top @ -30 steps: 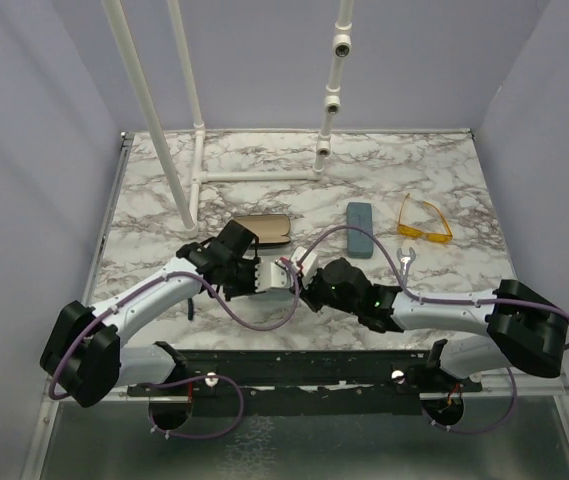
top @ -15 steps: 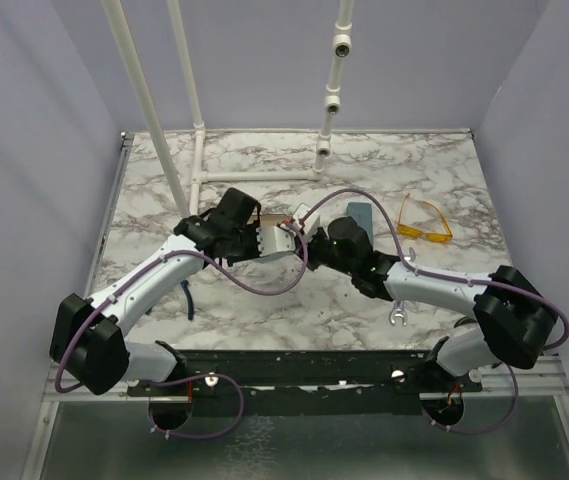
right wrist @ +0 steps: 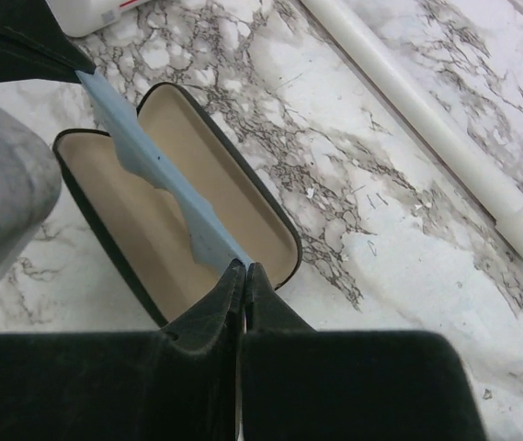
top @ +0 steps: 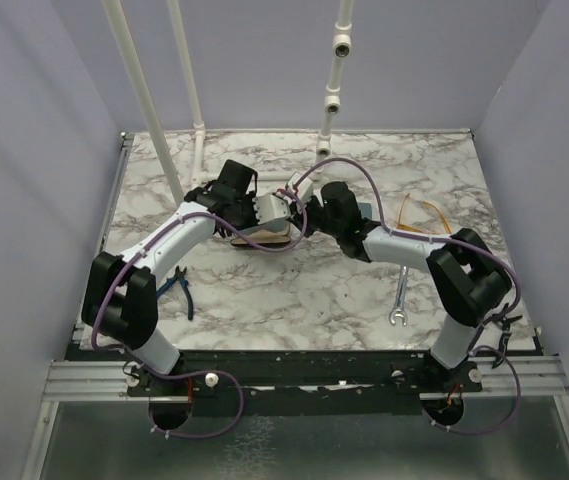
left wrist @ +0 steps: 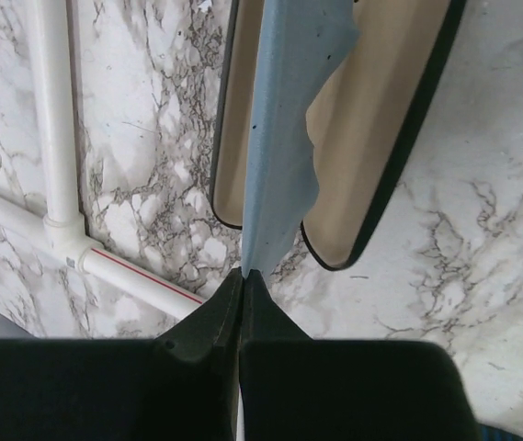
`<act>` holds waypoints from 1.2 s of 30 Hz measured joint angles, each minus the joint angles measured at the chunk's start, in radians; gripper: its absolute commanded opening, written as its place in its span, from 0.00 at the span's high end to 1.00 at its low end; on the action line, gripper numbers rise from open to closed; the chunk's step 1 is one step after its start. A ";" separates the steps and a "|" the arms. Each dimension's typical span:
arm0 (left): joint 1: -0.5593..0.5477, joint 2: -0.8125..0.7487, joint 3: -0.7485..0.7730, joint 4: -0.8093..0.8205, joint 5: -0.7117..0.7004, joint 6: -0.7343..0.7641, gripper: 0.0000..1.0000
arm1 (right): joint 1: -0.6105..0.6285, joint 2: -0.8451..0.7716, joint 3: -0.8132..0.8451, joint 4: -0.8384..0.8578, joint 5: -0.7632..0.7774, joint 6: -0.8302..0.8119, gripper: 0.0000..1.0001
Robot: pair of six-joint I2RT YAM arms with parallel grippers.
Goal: Organize the sunglasses
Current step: Place the glasses cleaning cloth in the sunglasses case.
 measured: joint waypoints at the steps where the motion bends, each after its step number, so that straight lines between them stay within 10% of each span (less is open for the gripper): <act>1: 0.007 0.016 0.011 0.007 -0.001 0.005 1.00 | -0.007 0.015 0.015 -0.002 -0.007 -0.005 1.00; 36: 0.061 0.135 -0.117 0.062 0.163 0.115 1.00 | -0.039 0.167 0.096 -0.233 -0.240 -0.183 0.99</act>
